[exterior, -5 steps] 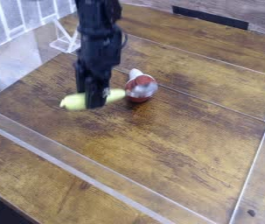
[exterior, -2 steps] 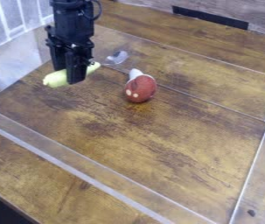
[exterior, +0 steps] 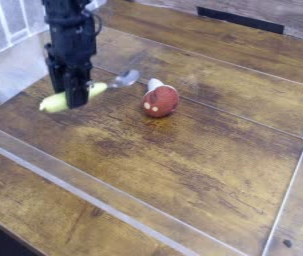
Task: Move the green spoon to the left
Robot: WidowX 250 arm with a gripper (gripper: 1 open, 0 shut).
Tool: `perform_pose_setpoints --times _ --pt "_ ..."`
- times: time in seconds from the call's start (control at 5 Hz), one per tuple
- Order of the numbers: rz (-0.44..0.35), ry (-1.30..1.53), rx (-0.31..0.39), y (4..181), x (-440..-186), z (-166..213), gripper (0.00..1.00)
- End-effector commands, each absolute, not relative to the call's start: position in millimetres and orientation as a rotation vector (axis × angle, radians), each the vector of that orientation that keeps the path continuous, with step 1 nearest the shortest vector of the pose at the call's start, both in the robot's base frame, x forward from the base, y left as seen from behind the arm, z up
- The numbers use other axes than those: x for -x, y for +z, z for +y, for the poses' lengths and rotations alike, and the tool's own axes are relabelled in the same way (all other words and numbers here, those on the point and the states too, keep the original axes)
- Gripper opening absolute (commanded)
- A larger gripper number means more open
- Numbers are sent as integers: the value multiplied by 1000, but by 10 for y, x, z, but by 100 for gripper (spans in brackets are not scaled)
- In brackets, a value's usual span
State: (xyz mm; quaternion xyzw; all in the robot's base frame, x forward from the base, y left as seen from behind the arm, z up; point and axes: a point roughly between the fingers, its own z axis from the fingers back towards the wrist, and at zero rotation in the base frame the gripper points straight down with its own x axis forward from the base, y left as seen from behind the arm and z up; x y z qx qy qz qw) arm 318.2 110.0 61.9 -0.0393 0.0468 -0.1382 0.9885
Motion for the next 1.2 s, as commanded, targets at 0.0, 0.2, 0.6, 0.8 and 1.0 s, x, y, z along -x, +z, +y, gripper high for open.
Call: perform_pose_setpoints --times 0.0,0.2,0.6,0.8,1.0 --pt "28 -271 76 828 -3100 1081 0" --pt "-5 -286 85 1010 -3062 996 0" --pt "-49 -367 111 1234 -3085 884 0" --pt "-61 -425 121 1258 -3110 824 0" --pt "-75 -453 131 1185 -3113 704 0"
